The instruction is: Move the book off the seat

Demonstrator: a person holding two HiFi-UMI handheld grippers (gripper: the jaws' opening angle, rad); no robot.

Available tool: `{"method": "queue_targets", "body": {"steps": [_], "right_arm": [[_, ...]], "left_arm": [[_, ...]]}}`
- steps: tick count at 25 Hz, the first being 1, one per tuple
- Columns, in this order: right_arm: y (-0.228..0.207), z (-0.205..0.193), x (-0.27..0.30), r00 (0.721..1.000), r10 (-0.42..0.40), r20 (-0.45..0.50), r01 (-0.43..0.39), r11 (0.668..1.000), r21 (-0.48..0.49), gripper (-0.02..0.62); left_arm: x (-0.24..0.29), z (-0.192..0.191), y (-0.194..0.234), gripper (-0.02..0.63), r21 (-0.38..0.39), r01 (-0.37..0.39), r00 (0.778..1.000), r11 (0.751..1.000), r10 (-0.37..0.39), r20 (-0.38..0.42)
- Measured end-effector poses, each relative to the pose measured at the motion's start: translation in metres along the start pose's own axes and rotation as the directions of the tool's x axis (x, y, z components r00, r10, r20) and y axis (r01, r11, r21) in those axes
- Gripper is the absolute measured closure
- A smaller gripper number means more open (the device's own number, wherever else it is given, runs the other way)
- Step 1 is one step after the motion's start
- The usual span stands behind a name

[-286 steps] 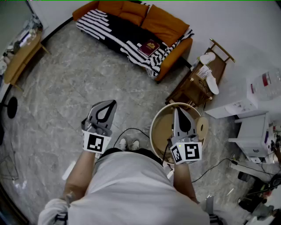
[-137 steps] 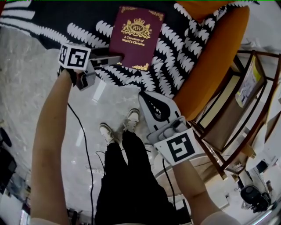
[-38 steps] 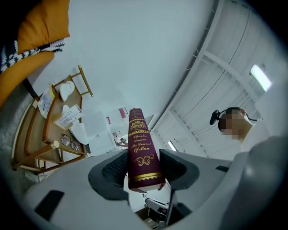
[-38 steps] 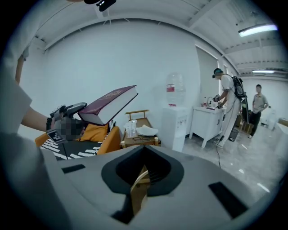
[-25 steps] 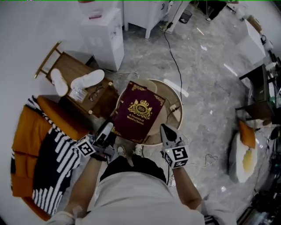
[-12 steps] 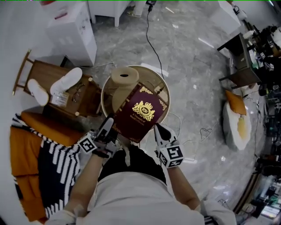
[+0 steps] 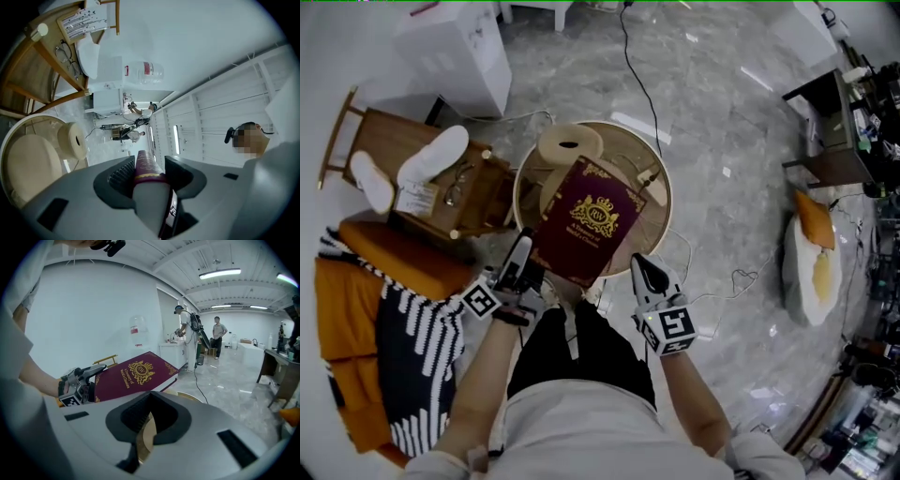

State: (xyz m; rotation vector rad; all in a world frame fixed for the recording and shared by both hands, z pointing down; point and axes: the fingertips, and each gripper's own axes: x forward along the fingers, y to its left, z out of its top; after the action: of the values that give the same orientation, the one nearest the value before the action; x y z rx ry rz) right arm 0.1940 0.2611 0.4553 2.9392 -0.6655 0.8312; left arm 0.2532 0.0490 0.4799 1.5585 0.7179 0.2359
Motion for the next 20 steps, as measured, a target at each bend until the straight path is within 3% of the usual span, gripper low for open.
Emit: {"method": "queue_targets", "body": {"steps": [8, 20], "right_arm": [[-0.039, -0.033, 0.038, 0.998, 0.028, -0.048, -0.029, 0.999, -0.037, 0.574], [-0.065, -0.104, 0.097, 0.991, 0.091, -0.096, -0.095, 0.995, -0.037, 0.574]], "left_arm": [[0.001, -0.001, 0.086, 0.397, 0.005, -0.076, 0.992, 0.997, 0.075, 0.106], [-0.026, -0.024, 0.224, 0.397, -0.004, -0.204, 0.969, 0.979, 0.202, 0.141]]}}
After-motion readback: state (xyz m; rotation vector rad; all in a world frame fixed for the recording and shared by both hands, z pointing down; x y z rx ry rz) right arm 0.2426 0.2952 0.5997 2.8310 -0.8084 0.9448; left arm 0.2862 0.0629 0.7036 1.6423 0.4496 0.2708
